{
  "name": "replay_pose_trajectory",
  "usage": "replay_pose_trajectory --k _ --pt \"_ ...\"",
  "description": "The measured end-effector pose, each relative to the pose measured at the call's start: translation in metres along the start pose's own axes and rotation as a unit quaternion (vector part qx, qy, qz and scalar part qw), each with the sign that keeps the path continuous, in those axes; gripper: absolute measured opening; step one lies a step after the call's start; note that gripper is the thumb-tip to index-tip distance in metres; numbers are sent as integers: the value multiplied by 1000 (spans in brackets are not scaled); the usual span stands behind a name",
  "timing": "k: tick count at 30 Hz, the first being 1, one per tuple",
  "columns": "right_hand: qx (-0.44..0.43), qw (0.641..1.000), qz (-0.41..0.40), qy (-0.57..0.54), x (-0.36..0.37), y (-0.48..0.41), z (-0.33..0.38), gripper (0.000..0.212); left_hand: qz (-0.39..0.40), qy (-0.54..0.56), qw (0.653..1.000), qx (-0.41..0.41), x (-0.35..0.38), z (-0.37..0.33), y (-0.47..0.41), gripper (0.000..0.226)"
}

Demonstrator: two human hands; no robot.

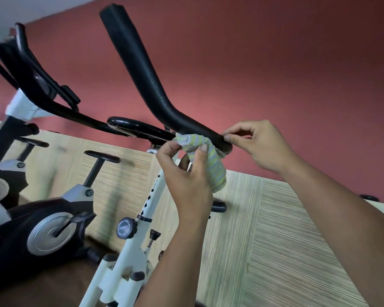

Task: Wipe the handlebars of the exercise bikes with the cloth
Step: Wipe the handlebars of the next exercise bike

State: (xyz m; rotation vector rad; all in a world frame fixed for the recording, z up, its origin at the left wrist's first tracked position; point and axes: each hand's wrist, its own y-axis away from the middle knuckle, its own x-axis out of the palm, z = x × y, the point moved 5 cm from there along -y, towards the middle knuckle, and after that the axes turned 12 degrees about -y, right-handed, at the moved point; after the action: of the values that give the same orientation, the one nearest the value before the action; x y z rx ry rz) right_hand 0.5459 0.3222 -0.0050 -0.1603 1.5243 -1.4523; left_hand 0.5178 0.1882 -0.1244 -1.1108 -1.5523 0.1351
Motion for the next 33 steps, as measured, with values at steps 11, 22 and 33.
replay_pose_trajectory --k 11,22,33 --pt "-18 997 28 -74 -1 -6 -12 7 36 -72 997 -16 41 50 12 30" --pt "-4 995 2 -103 1 0 -17 12 35 -124 989 -70 50 68 18 28" --pt "-7 996 -34 -78 6 11 -14 10 -46 -32 998 -5 -6 -18 4 27"
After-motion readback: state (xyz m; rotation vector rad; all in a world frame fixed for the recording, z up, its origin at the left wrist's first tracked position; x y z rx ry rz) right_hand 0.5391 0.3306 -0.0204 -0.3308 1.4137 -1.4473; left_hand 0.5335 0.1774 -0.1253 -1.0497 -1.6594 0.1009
